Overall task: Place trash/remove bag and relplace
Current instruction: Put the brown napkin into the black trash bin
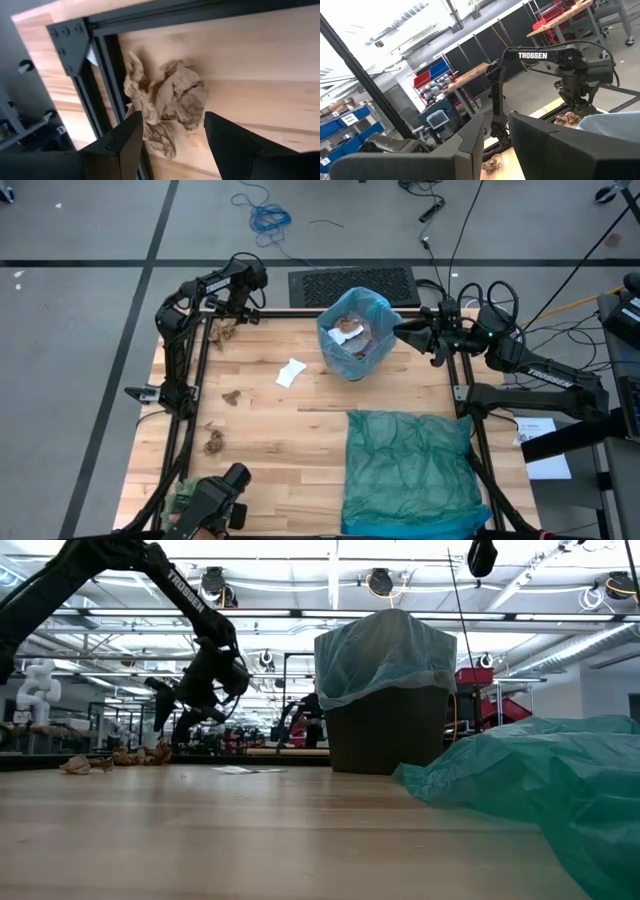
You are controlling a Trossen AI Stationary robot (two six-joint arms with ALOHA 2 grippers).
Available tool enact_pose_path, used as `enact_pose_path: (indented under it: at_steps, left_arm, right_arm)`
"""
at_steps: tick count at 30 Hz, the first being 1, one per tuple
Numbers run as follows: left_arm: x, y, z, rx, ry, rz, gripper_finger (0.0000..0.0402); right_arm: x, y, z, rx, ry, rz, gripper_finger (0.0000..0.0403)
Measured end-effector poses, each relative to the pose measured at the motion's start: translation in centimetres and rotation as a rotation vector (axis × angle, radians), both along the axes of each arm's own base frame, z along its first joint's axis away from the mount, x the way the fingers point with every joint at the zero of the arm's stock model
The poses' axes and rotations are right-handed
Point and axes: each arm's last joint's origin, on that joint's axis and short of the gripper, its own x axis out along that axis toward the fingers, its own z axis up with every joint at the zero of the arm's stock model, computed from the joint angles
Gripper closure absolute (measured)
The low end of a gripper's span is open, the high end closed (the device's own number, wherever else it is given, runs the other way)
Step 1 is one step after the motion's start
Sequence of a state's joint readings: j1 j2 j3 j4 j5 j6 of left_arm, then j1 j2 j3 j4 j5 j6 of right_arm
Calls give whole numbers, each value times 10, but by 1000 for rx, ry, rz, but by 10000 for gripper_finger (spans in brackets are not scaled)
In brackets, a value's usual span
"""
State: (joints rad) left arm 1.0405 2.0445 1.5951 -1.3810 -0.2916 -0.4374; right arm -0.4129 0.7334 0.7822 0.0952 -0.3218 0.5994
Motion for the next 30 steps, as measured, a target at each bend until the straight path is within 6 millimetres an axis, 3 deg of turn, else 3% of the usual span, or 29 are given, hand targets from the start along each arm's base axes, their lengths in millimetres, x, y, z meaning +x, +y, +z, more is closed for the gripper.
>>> enact_pose_path:
  at_steps: [7,15,17,23,30]
  left_arm:
    - [4,0,-18,-83,34,-14,242]
    - [10,-5,-20,-120,97,-154,361]
    - [10,-5,-17,-117,86,-173,390]
    - [18,-14,-3,-114,11,-213,400]
    - [36,-45,43,-23,-129,-264,400]
  right_arm:
    - [0,0,0,-7,0,-1,319]
    - [0,0,0,-10,-2,-2,319]
    - [0,0,0,-14,-2,-2,319]
    - [0,0,1,-27,-3,-4,319]
    - [0,0,1,-52,-2,-8,319]
